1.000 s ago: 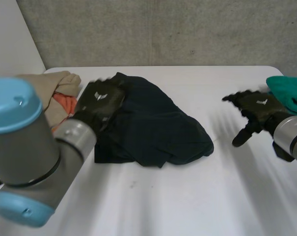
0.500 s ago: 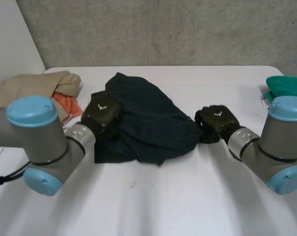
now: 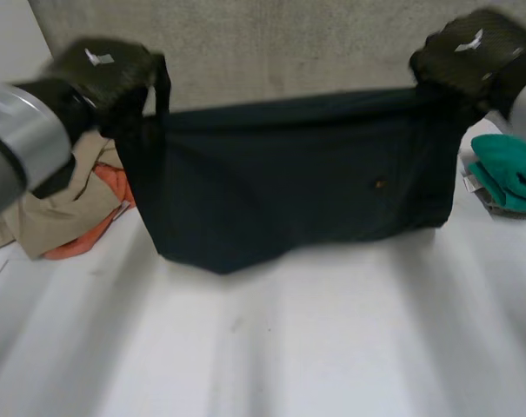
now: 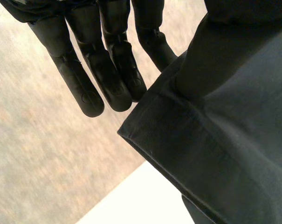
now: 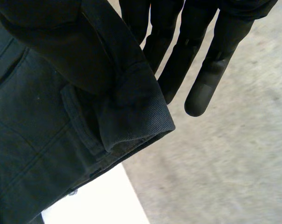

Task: Fold the laundry.

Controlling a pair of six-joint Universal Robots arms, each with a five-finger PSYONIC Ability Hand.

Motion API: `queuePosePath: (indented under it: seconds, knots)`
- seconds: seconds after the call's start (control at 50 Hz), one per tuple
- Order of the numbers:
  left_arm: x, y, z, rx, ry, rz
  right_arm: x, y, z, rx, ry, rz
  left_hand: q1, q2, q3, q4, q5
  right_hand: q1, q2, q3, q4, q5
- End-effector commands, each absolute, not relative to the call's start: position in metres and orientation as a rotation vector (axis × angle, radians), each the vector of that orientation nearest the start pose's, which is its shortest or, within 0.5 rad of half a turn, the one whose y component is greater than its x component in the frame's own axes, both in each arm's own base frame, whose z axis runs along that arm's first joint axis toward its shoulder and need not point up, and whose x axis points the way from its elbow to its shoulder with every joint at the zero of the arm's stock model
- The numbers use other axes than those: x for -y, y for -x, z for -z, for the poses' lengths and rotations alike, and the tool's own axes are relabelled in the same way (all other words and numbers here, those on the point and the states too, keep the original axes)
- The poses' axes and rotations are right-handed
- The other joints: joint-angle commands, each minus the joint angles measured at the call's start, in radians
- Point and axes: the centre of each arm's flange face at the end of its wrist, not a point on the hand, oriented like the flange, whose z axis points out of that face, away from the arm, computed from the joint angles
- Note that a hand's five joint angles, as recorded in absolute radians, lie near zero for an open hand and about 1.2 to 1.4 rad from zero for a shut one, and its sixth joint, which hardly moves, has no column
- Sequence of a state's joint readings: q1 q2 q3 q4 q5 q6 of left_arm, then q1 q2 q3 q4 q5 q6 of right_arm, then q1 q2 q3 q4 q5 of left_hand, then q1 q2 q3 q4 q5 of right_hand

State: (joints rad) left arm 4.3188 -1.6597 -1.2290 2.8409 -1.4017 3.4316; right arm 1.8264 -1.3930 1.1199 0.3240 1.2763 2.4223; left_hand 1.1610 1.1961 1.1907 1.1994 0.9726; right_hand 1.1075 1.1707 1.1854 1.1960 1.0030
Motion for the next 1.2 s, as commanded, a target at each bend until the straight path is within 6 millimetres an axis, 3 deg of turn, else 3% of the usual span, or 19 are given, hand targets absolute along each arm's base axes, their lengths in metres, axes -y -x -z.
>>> queuePosePath:
  seconds: [0.02,0.06,0.12,0.18,0.22,0.26,0.3,0.36,0.5,0.56,0.68,0.7,0.76,0.78,0.84,0.86,0.94,1.06,1.2]
  knots:
    - [0.284,0.283,-0.291,-2.191,-1.172,2.1,0.306,-0.261,-0.302,-1.993,1.46,2.043,0.235,0.2,0.206,0.197,0.249,0.289,0.226,0.211,0.2,0.219]
    - [0.311,0.297,-0.294,-2.034,-1.145,2.224,0.328,-0.268,-0.287,-2.011,1.445,2.09,0.235,0.2,0.206,0.197,0.249,0.289,0.226,0.211,0.2,0.219]
    - [0.336,0.311,-0.312,-1.808,-1.058,2.418,0.361,-0.271,-0.293,-1.981,1.35,2.313,0.235,0.2,0.206,0.197,0.249,0.289,0.226,0.211,0.2,0.219]
    - [0.361,0.32,-0.362,-1.4,-0.856,2.712,0.384,-0.274,-0.32,-1.83,1.198,2.596,0.235,0.2,0.206,0.197,0.249,0.289,0.226,0.211,0.2,0.219]
    - [0.363,0.32,-0.406,-1.068,-0.689,2.885,0.395,-0.281,-0.358,-1.533,1.014,2.901,0.235,0.2,0.206,0.197,0.249,0.289,0.226,0.211,0.2,0.219]
    - [0.362,0.318,-0.423,-0.934,-0.597,2.949,0.396,-0.286,-0.387,-1.238,0.865,3.089,0.235,0.2,0.206,0.197,0.249,0.289,0.226,0.211,0.2,0.219]
    - [0.355,0.319,-0.438,-0.823,-0.494,3.025,0.392,-0.289,-0.403,-1.065,0.777,3.164,0.235,0.2,0.206,0.197,0.249,0.289,0.226,0.211,0.2,0.219]
    - [0.347,0.318,-0.442,-0.85,-0.445,3.061,0.383,-0.294,-0.42,-0.865,0.701,3.192,0.235,0.2,0.206,0.197,0.249,0.289,0.226,0.211,0.2,0.219]
    - [0.327,0.311,-0.412,-1.078,-0.533,2.995,0.387,-0.302,-0.401,-0.889,0.755,3.004,0.235,0.2,0.206,0.197,0.249,0.289,0.226,0.211,0.2,0.219]
    - [0.316,0.306,-0.391,-1.196,-0.577,2.943,0.395,-0.304,-0.352,-1.116,0.855,2.855,0.235,0.2,0.206,0.197,0.249,0.289,0.226,0.211,0.2,0.219]
    - [0.3,0.299,-0.306,-1.582,-0.753,2.704,0.388,-0.308,-0.274,-1.384,1.042,2.586,0.235,0.2,0.206,0.197,0.249,0.289,0.226,0.211,0.2,0.219]
    - [0.297,0.298,-0.295,-1.63,-0.779,2.669,0.383,-0.308,-0.248,-1.47,1.099,2.488,0.235,0.2,0.206,0.197,0.249,0.289,0.226,0.211,0.2,0.219]
    - [0.287,0.294,-0.246,-1.821,-0.878,2.493,0.371,-0.306,-0.198,-1.639,1.208,2.296,0.235,0.2,0.206,0.197,0.249,0.289,0.226,0.211,0.2,0.219]
    - [0.282,0.291,-0.221,-1.909,-0.94,2.381,0.368,-0.304,-0.188,-1.681,1.232,2.256,0.235,0.2,0.206,0.197,0.249,0.289,0.226,0.211,0.2,0.219]
    - [0.268,0.288,-0.192,-2.016,-1.047,2.21,0.352,-0.298,-0.161,-1.805,1.352,2.116,0.235,0.2,0.206,0.197,0.249,0.289,0.226,0.211,0.2,0.219]
    - [0.253,0.288,-0.178,-2.067,-1.126,2.093,0.347,-0.296,-0.156,-1.834,1.382,2.08,0.235,0.2,0.206,0.197,0.249,0.289,0.226,0.211,0.2,0.219]
    - [0.218,0.285,-0.167,-2.128,-1.251,1.854,0.318,-0.286,-0.144,-1.948,1.537,1.894,0.235,0.2,0.206,0.197,0.249,0.289,0.226,0.211,0.2,0.219]
    - [0.177,0.259,-0.193,-2.147,-1.298,1.626,0.263,-0.263,-0.166,-2.102,1.683,1.559,0.235,0.2,0.206,0.197,0.249,0.289,0.226,0.211,0.2,0.219]
    - [0.096,0.234,-0.218,-2.217,-1.591,1.321,0.197,-0.233,-0.181,-2.271,1.801,1.062,0.235,0.2,0.206,0.197,0.249,0.289,0.226,0.211,0.2,0.219]
